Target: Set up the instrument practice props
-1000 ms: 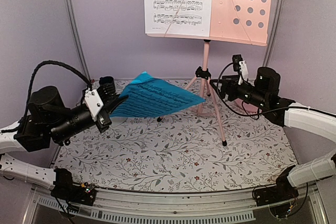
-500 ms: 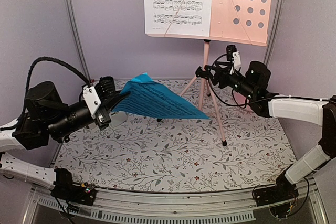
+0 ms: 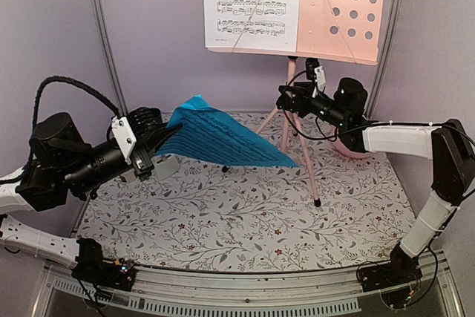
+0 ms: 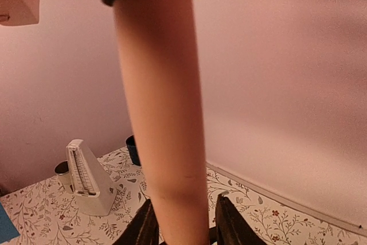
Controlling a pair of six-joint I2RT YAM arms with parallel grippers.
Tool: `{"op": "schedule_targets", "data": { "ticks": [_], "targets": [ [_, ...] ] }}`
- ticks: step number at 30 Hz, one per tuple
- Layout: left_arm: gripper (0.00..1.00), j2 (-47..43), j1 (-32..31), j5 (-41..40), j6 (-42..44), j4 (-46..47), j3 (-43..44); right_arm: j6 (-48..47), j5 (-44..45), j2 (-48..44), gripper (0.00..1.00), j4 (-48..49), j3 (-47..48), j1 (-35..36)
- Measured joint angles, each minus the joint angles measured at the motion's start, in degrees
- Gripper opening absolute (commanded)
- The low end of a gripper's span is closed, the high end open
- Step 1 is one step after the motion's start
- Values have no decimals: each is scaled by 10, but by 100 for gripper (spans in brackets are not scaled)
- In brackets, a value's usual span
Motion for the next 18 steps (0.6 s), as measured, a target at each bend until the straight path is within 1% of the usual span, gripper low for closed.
{"op": "schedule_targets", "data": {
  "ticks": [2,5,6,12,18],
  "targets": [
    [0,-3,0,0,0,3,0,3,-16,8,21,2,9,0],
    [0,-5,0,0,0,12,0,-6,-40,17,3,3,22,-2],
    [0,-6,0,0,0,14,0,-22,-45,21,0,7,23,-3],
    [0,-6,0,0,-2,24,3,-19,-79,31,0,12,33,-3],
    [0,-6,0,0,-10,34,19,-16,-88,43,0,7,50,5]
  ]
}}
